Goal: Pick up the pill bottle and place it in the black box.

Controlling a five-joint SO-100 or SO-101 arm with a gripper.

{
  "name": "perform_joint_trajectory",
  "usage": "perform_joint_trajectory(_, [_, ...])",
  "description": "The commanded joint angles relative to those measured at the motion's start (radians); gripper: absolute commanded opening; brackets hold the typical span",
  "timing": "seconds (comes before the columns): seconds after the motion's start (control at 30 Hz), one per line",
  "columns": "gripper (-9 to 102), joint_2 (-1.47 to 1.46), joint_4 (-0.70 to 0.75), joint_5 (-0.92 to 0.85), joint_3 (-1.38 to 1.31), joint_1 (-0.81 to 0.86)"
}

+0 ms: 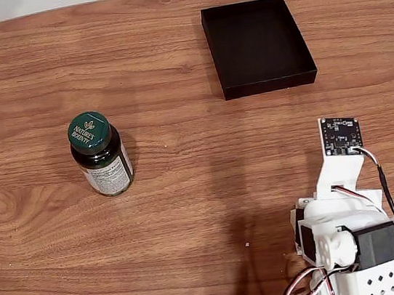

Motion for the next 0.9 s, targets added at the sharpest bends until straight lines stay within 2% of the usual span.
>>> perform_joint_trajectory(0.0, [5,0.002,0.172,-0.017,-0.017,0.011])
perform_joint_trajectory(0.63, [5,0.002,0.172,-0.017,-0.017,0.009])
perform_joint_trajectory(0.87, [5,0.002,0.172,-0.011,-0.017,-0.089])
